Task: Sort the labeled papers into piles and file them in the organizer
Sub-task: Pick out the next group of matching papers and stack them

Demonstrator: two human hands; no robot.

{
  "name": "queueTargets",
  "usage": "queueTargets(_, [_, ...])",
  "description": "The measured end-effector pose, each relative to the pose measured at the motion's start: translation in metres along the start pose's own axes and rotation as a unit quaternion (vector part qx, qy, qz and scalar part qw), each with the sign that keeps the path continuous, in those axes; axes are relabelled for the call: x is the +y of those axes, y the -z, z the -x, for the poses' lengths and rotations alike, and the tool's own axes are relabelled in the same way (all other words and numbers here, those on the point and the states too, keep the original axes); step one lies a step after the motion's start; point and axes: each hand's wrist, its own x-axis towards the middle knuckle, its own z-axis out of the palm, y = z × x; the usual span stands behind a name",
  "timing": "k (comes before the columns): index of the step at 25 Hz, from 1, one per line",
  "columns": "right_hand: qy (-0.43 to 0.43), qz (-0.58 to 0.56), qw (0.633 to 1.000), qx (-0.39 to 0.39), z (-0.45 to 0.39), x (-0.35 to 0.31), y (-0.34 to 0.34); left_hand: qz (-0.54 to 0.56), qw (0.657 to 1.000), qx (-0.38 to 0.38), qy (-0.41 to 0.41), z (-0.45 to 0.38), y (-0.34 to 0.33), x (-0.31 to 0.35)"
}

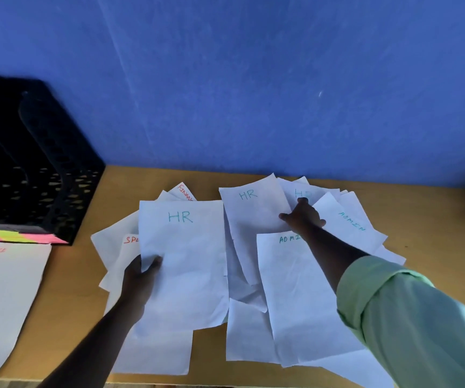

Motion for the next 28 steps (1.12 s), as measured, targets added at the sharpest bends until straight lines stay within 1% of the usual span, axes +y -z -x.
queueTargets(2, [0.019,0.003,1.000,-0.001,-0.001,-0.003,-0.005,-0.002,1.000,0.014,0.003,-0.005,0.001,0.009])
queueTargets(4, [0.069,0.004,0.997,0.040,0.004,-0.012,-0.006,0.012,0.999,0.030,-0.013,-0.011,0.007,0.020])
queueTargets(5, [0.096,-0.013,0.993,0.068,0.009,-0.018,-0.004,0.022,0.999,0.033,-0.021,-0.015,0.012,0.027])
queueTargets(7, [0.140,-0.084,0.981,0.105,0.020,-0.033,0.003,0.052,0.998,0.007,-0.027,-0.022,0.020,0.038])
queueTargets(9, [0.184,-0.155,0.965,0.099,0.034,-0.049,0.005,0.077,0.996,-0.041,-0.018,-0.024,0.021,0.047])
queueTargets(12, [0.241,-0.258,0.935,0.036,0.064,-0.073,-0.001,0.107,0.991,-0.083,-0.008,-0.021,0.010,0.056])
queueTargets(14, [0.244,-0.319,0.915,-0.033,0.086,-0.083,-0.011,0.138,0.985,-0.105,-0.010,-0.019,0.001,0.058])
queueTargets(15, [0.229,-0.364,0.899,-0.085,0.095,-0.085,-0.016,0.150,0.982,-0.116,-0.009,-0.019,-0.001,0.058])
queueTargets(17, [0.182,-0.450,0.852,-0.194,0.110,-0.082,-0.027,0.175,0.975,-0.136,0.007,-0.021,-0.002,0.055])
queueTargets(19, [0.136,-0.501,0.812,-0.268,0.119,-0.071,-0.037,0.207,0.966,-0.152,0.038,-0.024,0.000,0.049])
queueTargets(22, [0.097,-0.553,0.765,-0.317,0.122,-0.053,-0.045,0.209,0.954,-0.207,0.055,-0.025,-0.001,0.040])
queueTargets(23, [0.088,-0.558,0.758,-0.326,0.121,-0.050,-0.046,0.196,0.954,-0.221,0.048,-0.023,-0.004,0.037])
queueTargets(24, [0.083,-0.558,0.757,-0.331,0.121,-0.047,-0.047,0.183,0.957,-0.223,0.039,-0.022,-0.006,0.035])
queueTargets(27, [0.077,-0.540,0.779,-0.311,0.121,-0.046,-0.046,0.164,0.966,-0.196,0.026,-0.019,-0.008,0.029])
queueTargets(28, [0.068,-0.549,0.773,-0.312,0.121,-0.047,-0.045,0.161,0.967,-0.196,0.030,-0.018,-0.006,0.026])
